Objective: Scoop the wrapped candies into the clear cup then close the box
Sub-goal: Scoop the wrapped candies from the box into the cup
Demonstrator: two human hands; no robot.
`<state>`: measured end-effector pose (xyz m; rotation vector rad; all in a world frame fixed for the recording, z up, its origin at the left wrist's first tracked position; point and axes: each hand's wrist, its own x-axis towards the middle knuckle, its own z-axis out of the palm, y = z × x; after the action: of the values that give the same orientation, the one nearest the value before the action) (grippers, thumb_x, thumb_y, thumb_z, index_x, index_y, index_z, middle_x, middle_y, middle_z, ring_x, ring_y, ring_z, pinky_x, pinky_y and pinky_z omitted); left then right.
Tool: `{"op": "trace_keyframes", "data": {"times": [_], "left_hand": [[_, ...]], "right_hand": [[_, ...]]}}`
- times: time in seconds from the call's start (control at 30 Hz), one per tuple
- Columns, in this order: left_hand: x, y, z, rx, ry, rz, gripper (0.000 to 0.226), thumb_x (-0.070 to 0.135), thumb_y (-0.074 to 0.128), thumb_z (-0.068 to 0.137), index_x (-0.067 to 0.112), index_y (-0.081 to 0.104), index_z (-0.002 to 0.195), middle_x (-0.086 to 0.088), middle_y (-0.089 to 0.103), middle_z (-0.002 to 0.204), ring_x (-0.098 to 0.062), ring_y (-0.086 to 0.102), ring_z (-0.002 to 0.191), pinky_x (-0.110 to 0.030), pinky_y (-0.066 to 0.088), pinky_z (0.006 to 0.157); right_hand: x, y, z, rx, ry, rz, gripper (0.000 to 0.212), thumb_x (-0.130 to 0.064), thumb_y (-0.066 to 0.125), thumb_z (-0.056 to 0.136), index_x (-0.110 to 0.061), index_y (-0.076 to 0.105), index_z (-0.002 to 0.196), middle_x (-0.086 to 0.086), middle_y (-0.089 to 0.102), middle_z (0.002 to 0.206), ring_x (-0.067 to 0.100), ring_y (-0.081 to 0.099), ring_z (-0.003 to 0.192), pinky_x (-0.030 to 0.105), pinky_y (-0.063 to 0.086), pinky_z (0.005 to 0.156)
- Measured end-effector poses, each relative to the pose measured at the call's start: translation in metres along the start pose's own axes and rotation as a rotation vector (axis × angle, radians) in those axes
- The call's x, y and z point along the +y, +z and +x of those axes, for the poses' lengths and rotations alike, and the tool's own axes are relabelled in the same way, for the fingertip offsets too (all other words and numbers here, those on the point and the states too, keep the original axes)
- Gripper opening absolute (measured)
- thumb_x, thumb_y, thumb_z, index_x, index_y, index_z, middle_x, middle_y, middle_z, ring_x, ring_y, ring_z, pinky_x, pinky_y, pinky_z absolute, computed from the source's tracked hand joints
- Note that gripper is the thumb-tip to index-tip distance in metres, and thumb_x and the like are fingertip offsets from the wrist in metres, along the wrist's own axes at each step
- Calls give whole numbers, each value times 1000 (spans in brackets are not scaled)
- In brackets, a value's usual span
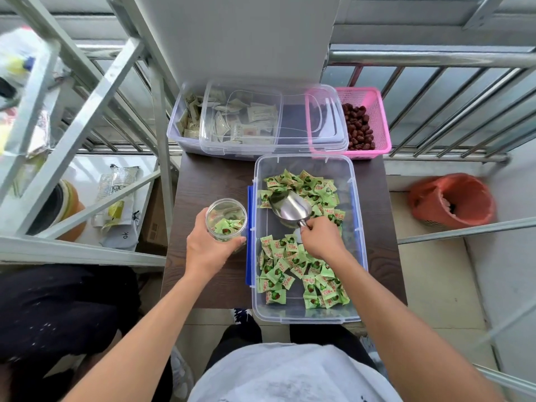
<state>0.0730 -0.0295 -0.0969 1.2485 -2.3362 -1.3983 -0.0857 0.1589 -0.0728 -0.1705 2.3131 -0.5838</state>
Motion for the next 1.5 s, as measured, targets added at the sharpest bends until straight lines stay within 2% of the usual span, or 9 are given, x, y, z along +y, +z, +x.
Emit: {"op": "trace_keyframes", "data": {"times": [0.13,0.37,0.5,0.67,0.8,0.97,1.13,1.3,1.5], "left_hand": [[0,0,0,16,-14,-9,87,31,97,62,29,49,135,15,62,112,-10,58,109,-21,42,94],[1,0,2,2,-5,-10,87,31,97,63,28,49,135,13,62,114,-10,58,110,-21,41,94],[2,-2,2,-4,-8,-15,86,30,97,62,29,49,134,13,62,114,-10,59,111,-22,42,95],[3,-1,2,-4,-18,-10,86,30,97,62,30,49,133,14,62,113,-10,59,110,-21,41,92],[2,-2,2,-12,-20,2,87,31,97,61,29,49,134,16,62,112,-10,58,109,-21,41,92],[2,-3,4,-17,-28,-4,87,32,97,62,30,50,134,17,62,112,-9,59,109,-19,41,91],[5,-3,7,-25,-24,-8,86,32,97,62,29,49,134,16,62,113,-8,58,109,-12,39,85],[5,-3,7,-21,-16,-11,85,31,96,63,30,49,134,19,60,111,-7,57,108,-10,37,84],[3,-3,7,-21,-7,-5,87,31,97,62,29,49,135,15,62,114,-9,58,110,-19,41,92]], "right_hand": [[-9,7,15,46,5,39,25,-20,52,96,-8,59,74,9,57,69,27,54,62,28,36,50],[-8,14,-2,178,-6,-204,14,-13,55,93,-9,63,82,8,61,78,28,58,70,32,43,57],[-14,-5,4,99,11,-85,20,-14,54,88,-6,56,70,8,56,65,26,53,59,27,34,45],[-18,3,30,106,37,-15,20,-18,54,91,-9,53,73,10,57,70,26,50,59,27,29,44],[-11,20,42,143,23,18,19,-20,56,92,-9,62,77,11,66,80,28,61,69,27,34,50],[6,21,41,182,-28,51,23,-16,54,98,-8,72,111,10,69,96,24,57,79,29,38,67],[19,15,48,96,-55,135,17,-17,54,99,-14,69,93,0,60,72,23,55,71,28,36,55],[31,10,42,69,-51,210,22,-17,53,100,-3,69,104,5,59,75,16,46,62,29,35,58],[39,1,27,67,-81,223,18,-19,54,101,-16,71,105,6,67,83,15,51,68,29,39,62]]}}
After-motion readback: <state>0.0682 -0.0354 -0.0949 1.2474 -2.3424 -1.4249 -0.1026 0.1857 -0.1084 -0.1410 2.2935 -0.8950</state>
